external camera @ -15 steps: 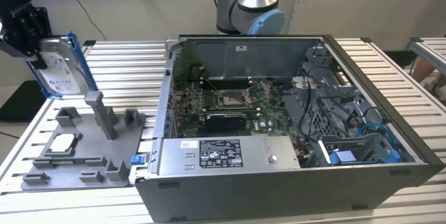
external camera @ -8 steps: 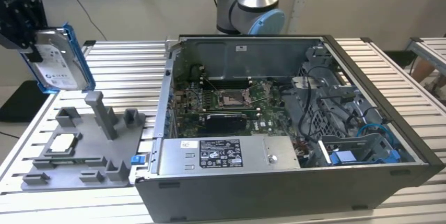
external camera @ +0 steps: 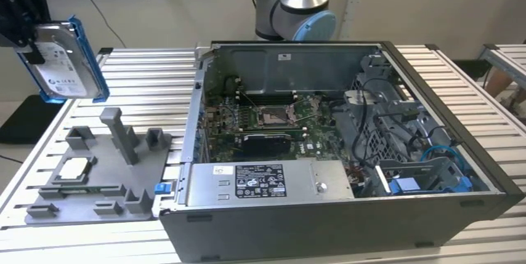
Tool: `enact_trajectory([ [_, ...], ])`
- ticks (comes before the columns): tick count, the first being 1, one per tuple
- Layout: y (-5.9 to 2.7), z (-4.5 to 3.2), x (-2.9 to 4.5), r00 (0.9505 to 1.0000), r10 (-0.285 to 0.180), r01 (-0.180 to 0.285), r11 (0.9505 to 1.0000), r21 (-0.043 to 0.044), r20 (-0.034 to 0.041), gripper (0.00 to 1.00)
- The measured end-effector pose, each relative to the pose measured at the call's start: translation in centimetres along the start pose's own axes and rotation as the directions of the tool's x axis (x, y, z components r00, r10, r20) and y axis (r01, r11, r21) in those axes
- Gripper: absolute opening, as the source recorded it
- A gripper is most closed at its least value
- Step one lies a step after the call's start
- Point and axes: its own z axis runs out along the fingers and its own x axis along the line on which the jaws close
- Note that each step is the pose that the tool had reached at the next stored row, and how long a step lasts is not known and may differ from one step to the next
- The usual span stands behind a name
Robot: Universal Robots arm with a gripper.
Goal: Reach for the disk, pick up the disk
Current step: 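Pick up the disk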
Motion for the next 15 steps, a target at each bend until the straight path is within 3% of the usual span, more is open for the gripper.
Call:
enact_trajectory([
  [8,-0.02,-2.84,0.04,1.0,0.0,0.0,1.0,0.0,-0.0015,0.0],
  [9,-0.01,-3.49,0.04,1.0,0.0,0.0,1.0,0.0001,-0.0017,0.0],
  [15,-0.02,-5.34,0.07,1.0,0.0,0.0,1.0,0.0001,-0.0022,0.0],
])
